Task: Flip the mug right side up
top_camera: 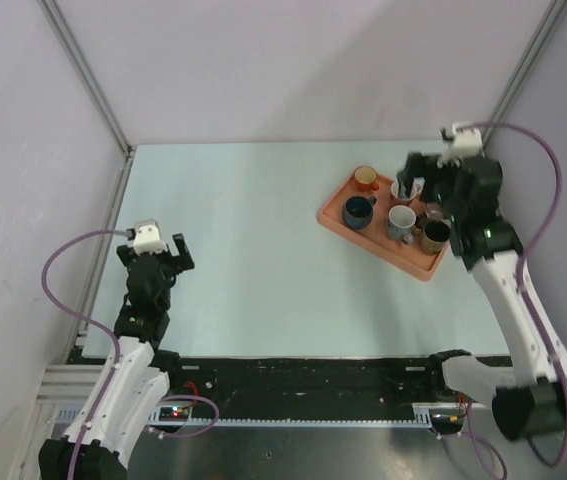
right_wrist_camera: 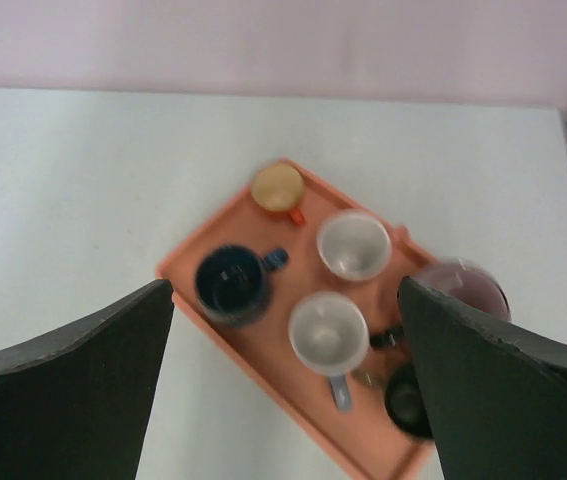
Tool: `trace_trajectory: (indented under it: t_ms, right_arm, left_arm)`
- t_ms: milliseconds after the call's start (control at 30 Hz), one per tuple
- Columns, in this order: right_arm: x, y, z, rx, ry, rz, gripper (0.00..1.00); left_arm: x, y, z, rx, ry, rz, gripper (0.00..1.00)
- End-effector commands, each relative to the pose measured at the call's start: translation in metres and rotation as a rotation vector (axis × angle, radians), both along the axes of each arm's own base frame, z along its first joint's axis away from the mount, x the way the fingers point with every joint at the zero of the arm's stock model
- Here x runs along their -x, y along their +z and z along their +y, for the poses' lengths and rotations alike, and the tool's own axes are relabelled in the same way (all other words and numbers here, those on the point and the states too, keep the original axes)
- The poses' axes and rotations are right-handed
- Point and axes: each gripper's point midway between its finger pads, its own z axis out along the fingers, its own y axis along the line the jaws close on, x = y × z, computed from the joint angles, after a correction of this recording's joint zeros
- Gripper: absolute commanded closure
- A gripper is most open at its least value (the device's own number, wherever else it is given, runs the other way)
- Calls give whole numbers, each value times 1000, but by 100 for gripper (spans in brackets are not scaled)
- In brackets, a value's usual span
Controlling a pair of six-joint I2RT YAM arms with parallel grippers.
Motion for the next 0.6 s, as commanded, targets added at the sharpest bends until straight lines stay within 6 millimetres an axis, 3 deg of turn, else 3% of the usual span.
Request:
trace_trajectory:
  t_ms: [0,100,233,433,567]
  right_arm:
    - [36,-54,-25,-5,-91,17,1]
    - [70,-94,-41,-33,-171,70,1]
    - [99,-129,-53,-82,-242,38,0]
    - [130,-181,-65,-118,-280,-59,1]
    - [143,-202,-75,-124,-317,-123,0]
  left_arm:
    - [2,3,18,-12,92,-96,0]
    - [3,-7,16,9,71,-104,0]
    - [8,-20,23,81,127,-109,0]
    - [14,-29,28,43,134,-101,0]
    - [18,-40,30,20,138,-83,0]
